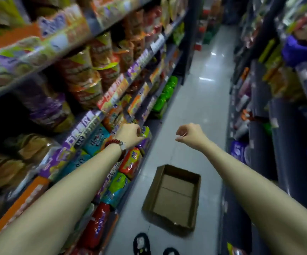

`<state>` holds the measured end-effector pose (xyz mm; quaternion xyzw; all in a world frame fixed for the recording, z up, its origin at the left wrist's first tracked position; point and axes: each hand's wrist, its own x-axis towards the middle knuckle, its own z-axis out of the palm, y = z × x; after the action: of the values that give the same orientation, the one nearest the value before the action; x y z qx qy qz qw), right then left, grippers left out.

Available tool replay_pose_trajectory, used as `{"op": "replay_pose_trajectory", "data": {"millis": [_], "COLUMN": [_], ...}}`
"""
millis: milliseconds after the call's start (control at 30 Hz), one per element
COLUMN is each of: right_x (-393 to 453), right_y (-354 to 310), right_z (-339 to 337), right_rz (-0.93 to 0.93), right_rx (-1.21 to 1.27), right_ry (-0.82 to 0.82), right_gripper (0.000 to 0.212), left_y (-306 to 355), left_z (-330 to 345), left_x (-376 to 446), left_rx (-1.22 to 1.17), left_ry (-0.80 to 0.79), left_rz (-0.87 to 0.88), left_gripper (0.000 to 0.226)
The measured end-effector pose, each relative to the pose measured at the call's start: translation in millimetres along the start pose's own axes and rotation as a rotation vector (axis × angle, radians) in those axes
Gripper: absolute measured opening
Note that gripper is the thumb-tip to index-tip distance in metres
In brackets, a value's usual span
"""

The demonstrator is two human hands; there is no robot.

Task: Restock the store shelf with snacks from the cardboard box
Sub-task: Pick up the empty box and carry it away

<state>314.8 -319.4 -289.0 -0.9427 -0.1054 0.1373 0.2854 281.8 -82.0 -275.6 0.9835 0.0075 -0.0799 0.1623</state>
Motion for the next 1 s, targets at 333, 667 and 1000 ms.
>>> {"op": "replay_pose_trajectory", "data": {"millis": [333, 667, 1000], "right_x": [-4, 10, 31], "right_y": [154, 309, 430], "right_z": [100, 274, 454], "right_rz": [0.471, 0.725, 0.933], "right_rx": [0.164, 0.256, 0.32], "right_ry": [-0.018, -0.027, 0.008], "right_gripper": [0.02, 0.048, 0.064], "left_y": [3, -42, -119], "left_z": [158, 395, 609], "left_x": [81, 127, 151], "left_rx": [0.016, -0.026, -0.13], "left_ry": [-0.306, -0.498, -0.491], "left_rz": [0.015, -0.123, -0.303], "left_gripper": [0.029, 0.053, 0.082]}}
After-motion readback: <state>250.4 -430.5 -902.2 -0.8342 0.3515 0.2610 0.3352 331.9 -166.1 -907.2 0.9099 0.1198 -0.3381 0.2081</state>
